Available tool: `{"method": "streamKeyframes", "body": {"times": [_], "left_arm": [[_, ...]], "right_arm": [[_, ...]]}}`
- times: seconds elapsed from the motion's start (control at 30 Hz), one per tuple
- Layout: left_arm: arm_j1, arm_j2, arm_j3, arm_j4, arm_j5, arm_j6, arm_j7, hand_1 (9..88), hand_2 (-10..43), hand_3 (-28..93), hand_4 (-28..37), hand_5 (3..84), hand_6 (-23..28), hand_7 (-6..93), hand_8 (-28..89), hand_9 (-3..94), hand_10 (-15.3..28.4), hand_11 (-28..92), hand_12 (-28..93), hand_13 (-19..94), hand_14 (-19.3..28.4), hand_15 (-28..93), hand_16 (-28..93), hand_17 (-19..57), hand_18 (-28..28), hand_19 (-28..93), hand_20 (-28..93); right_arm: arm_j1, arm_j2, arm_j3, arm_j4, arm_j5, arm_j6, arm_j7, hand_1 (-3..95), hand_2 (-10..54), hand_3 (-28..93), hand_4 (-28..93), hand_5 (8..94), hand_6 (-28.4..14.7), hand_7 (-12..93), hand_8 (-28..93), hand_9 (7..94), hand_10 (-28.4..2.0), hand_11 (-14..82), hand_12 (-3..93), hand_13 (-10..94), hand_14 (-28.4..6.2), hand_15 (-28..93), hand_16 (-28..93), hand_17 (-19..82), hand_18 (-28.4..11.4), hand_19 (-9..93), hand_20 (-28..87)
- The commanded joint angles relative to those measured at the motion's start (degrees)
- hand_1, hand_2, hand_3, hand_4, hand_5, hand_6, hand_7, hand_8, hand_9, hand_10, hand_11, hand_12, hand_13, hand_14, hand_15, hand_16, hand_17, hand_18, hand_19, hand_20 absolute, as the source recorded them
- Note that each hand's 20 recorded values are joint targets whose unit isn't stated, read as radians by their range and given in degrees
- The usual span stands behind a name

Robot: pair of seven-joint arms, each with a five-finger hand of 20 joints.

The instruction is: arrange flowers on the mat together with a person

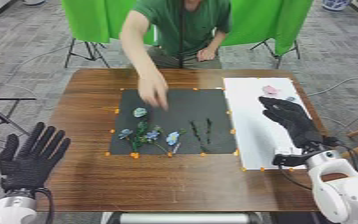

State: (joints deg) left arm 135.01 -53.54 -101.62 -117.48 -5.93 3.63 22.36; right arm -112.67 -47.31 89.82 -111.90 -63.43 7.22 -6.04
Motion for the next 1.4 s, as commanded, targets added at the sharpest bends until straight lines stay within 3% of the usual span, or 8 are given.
{"method": "streamKeyframes", "body": {"times": [0.03, 0.27, 0.5, 0.63, 0.9, 1.07, 1.3, 1.4], "left_arm": [[-0.1, -0.18, 0.26, 0.49, 0.05, 0.12, -0.69, 25.1, 10.5, 69, -28.3, 44.4, 7.0, 7.7, -8, 40.5, 14.0, 15, 9, 31, 16.3, 32, -7, -3.1, 14.2, 32, 14], [-0.1, 0.15, 0.23, 0.46, 0.12, 0.02, -0.52, 25.1, 10.5, 69, -28.3, 44.4, 7.0, 7.5, -8, 40.5, 14.0, 15, 9, 31, 16.3, 32, -7, -3.1, 14.2, 32, 14], [-0.4, 0.08, 0.59, 0.5, 0.24, -0.24, -0.35, 25.3, 10.6, 69, -28.3, 44.5, 7.0, 7.6, -8, 40.6, 14.0, 15, 9, 31, 16.3, 32, -7, -3.1, 14.2, 32, 14], [0.2, -0.16, 0.39, 0.18, 0.31, -0.32, -0.24, 25.3, 10.7, 69, -28.3, 44.5, 7.0, 7.6, -8, 40.6, 14.0, 15, 9, 31, 16.4, 32, -7, -3.1, 14.2, 32, 14], [0.5, -0.25, 0.48, 0.19, 0.14, -0.25, 0.45, 25.3, 10.7, 69, -28.3, 44.5, 7.0, 7.6, -8, 40.6, 14.0, 15, 9, 31, 16.4, 32, -7, -3.1, 14.2, 32, 14], [0.7, -0.22, 0.49, 0.1, 0.21, -0.24, 0.67, 25.4, 10.8, 69, -28.3, 44.5, 6.9, 7.7, -8, 40.5, 14.0, 15, 9, 31, 16.3, 32, -7, -3.1, 14.2, 32, 14], [0.5, -0.4, 0.64, 0.18, 0.28, -0.34, 0.86, 25.3, 10.8, 69, -28.3, 44.4, 6.9, 7.8, -8, 40.6, 13.9, 15, 9, 31, 16.4, 32, -7, -3.0, 14.1, 32, 14], [0.7, -0.49, 0.55, 0.05, 0.26, -0.31, 0.94, 25.3, 10.8, 69, -28.3, 44.5, 7.0, 7.7, -8, 40.7, 14.0, 15, 9, 31, 16.5, 32, -7, -3.1, 14.2, 32, 14]], "right_arm": [[2.2, 2.0, 1.4, 0.8, -3.2, 2.9, -0.7, 23.5, 0.5, 74, -22, 47.2, -2.8, 12, -11, 39.4, -10.8, 4.0, 8.6, 25, -9.1, 9, 3, 19, -10.3, 1, 23], [7.3, 3.1, -1.2, 3.8, -12.1, 6.7, 1.0, 25.1, -0.9, 74, -22, 46.8, -2.5, 13, -11, 39.1, -10.6, 3.9, 8.7, 25, -9.0, 9, 3, 18, -10.3, 2, 23], [17.8, 6.5, -9.3, 11.1, -25.0, 10.1, 7.0, 27.9, -2.4, 76, -22, 46.3, -1.9, 14, -11, 38.5, -10.1, 3.9, 8.9, 24, -8.6, 8, 3, 17, -10.7, 5, 22], [21.4, 7.9, -11.5, 12.8, -31.0, 7.8, 10.8, 31.8, -4.4, 76, -23, 45.3, -1.4, 16, -12, 38.2, -9.7, 3.8, 9.0, 24, -8.3, 8, 3, 17, -10.4, 5, 21], [32.2, 9.8, -21.4, 20.1, -41.4, 7.9, 17.4, 37.6, -7.7, 77, -25, 42.7, 0.1, 20, -14, 37.2, -8.8, 3.6, 9.5, 24, -9.0, 8, 4, 17, -10.8, 9, 20], [41.7, 10.5, -33.0, 25.9, -42.7, 10.7, 24.0, 40.5, -9.2, 78, -27, 42.5, 0.4, 22, -15, 37.4, -8.8, 3.6, 9.7, 25, -9.9, 8, 5, 17, -11.6, 13, 20], [47.3, 10.2, -38.7, 30.5, -43.0, 7.5, 29.6, 44.9, -9.5, 78, -28, 42.6, 0.4, 22, -16, 37.9, -8.8, 5.2, 9.6, 29, -10.2, 10, 7, 19, -12.3, 19, 20], [47.1, 9.4, -37.1, 30.5, -42.9, 1.0, 32.3, 47.0, -9.5, 78, -28, 42.6, 0.3, 22, -16, 37.9, -8.9, 5.6, 9.6, 32, -9.8, 11, 8, 21, -13.2, 24, 22]]}}
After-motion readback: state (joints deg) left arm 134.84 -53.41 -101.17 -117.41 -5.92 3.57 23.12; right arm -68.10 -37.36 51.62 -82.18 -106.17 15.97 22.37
